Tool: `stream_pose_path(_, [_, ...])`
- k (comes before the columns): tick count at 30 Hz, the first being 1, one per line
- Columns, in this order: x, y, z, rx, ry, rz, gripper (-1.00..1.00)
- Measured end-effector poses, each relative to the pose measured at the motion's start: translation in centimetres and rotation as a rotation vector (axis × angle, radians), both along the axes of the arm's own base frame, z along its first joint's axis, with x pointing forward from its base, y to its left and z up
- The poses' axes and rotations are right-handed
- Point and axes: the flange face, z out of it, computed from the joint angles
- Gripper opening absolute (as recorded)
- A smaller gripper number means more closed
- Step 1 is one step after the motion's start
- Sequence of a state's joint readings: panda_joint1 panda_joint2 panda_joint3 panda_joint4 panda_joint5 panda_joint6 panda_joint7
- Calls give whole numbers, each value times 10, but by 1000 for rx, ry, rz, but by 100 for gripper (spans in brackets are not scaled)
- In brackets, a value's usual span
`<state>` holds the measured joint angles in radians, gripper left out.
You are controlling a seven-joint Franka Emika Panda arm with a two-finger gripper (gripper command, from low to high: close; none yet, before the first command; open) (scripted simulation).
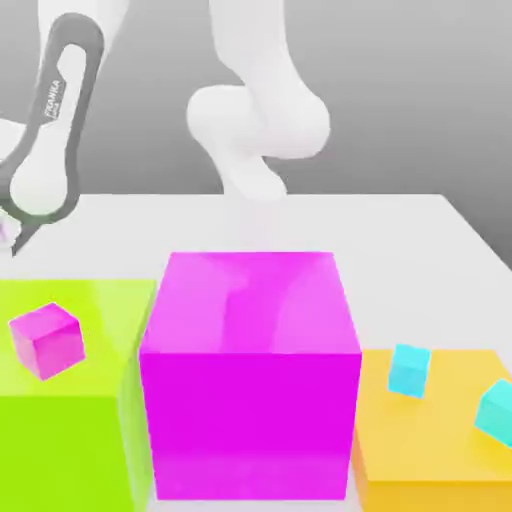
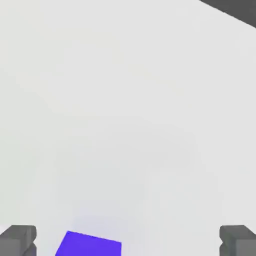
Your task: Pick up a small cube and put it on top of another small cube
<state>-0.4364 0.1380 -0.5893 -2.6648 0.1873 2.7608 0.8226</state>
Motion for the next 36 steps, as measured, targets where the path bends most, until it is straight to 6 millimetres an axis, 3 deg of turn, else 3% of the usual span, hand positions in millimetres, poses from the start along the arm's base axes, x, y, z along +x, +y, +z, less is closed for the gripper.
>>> stream_pose_path(3, [3, 26, 1, -14, -21, -87, 0])
stream_pose_path(5, [2, 41, -12, -10, -14, -113, 0])
stream_pose_path(11, [1, 45, -66, -11, -11, -122, 0])
stream_pose_path(12, [0, 46, -72, -10, -11, -123, -100])
stream_pose_path(18, [0, 46, -76, -9, -11, -123, -100])
stream_pose_path(25, [1, 45, -21, -10, -12, -123, -100])
stream_pose_path(28, [-15, 36, -12, 25, 9, -227, -100])
stream_pose_path(36, [-5, 48, 17, 123, 122, -417, -100])
